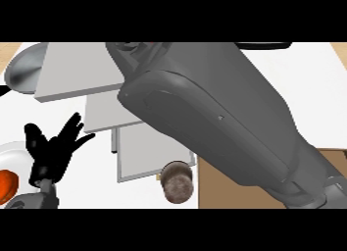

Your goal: Pick the can from the tray and place it in the tiered shelf

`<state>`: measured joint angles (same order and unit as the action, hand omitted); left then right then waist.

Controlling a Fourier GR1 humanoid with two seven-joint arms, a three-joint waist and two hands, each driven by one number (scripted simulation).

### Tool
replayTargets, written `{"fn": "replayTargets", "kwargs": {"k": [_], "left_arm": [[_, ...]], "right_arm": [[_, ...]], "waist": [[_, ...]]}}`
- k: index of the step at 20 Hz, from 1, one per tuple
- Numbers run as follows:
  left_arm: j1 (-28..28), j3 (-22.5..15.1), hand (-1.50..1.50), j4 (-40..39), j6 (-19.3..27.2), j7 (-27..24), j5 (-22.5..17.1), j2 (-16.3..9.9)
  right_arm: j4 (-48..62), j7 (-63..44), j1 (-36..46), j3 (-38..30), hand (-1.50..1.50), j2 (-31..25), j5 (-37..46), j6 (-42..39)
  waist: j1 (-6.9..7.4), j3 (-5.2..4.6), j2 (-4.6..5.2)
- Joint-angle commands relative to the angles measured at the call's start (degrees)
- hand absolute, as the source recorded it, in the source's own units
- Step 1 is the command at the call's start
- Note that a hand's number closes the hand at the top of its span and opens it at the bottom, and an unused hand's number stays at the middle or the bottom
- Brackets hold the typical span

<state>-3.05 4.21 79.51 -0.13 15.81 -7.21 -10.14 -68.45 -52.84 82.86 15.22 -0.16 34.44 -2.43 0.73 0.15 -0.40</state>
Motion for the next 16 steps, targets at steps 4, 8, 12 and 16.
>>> {"fn": "replayTargets", "kwargs": {"k": [4,8,12,16], "left_arm": [[-0.7,0.96,0.0,-3.28,-1.29,1.54,-0.54,-0.76],[-0.58,-0.55,0.0,-0.31,0.39,3.99,-0.04,0.93],[-0.01,1.76,0.0,-1.9,-2.88,1.42,-1.46,-1.97],[0.43,-0.23,0.0,-2.22,0.4,1.6,0.99,0.81]], "right_arm": [[-0.85,1.69,-2.67,0.4,1.5,-0.85,1.39,-4.6],[-1.01,-4.92,-0.59,-3.51,-1.5,0.15,-0.58,8.9],[-1.51,-6.14,1.37,-6.03,-1.5,0.16,-3.55,12.25],[-4.55,-3.37,-2.04,-8.9,-1.5,0.16,-7.15,18.23]], "waist": [[-0.66,-0.17,0.33],[0.0,-0.16,0.28],[0.22,-0.2,0.32],[-0.13,-0.15,0.36]]}}
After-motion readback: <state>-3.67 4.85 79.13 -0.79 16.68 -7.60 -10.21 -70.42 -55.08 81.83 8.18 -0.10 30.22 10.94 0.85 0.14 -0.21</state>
